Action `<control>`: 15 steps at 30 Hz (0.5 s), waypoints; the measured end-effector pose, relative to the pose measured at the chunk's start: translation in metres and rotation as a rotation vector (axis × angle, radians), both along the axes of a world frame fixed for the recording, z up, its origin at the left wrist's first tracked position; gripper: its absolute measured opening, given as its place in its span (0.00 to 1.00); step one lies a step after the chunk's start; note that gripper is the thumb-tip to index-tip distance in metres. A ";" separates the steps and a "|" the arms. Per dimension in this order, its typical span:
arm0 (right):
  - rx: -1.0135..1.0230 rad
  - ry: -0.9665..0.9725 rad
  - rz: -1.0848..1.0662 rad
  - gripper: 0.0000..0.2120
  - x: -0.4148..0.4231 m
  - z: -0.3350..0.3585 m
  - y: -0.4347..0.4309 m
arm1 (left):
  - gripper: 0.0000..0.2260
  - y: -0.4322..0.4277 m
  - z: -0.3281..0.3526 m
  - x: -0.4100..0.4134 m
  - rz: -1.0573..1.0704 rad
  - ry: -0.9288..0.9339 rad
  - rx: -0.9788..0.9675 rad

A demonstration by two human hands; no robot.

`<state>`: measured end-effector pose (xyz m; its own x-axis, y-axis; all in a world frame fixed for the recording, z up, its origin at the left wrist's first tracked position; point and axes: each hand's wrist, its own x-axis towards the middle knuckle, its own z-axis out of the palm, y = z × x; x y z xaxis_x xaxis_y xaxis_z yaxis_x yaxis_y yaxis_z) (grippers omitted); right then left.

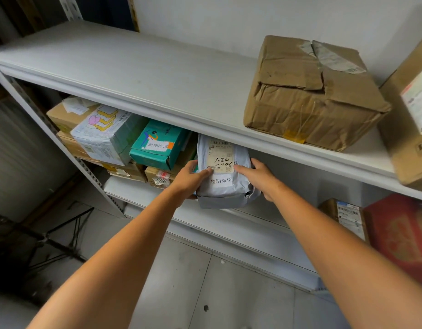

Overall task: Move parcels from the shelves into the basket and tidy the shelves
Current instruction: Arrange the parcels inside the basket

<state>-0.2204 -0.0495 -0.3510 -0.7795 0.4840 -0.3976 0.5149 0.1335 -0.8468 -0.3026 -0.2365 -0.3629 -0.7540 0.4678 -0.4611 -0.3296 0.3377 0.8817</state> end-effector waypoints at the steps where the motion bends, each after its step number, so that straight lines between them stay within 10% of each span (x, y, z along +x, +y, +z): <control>1: -0.018 0.012 -0.004 0.17 -0.004 -0.001 0.001 | 0.26 0.002 0.000 -0.003 -0.002 -0.008 0.004; 15: -0.098 0.024 0.059 0.23 0.009 -0.009 0.011 | 0.31 0.004 0.001 0.022 0.081 -0.060 0.017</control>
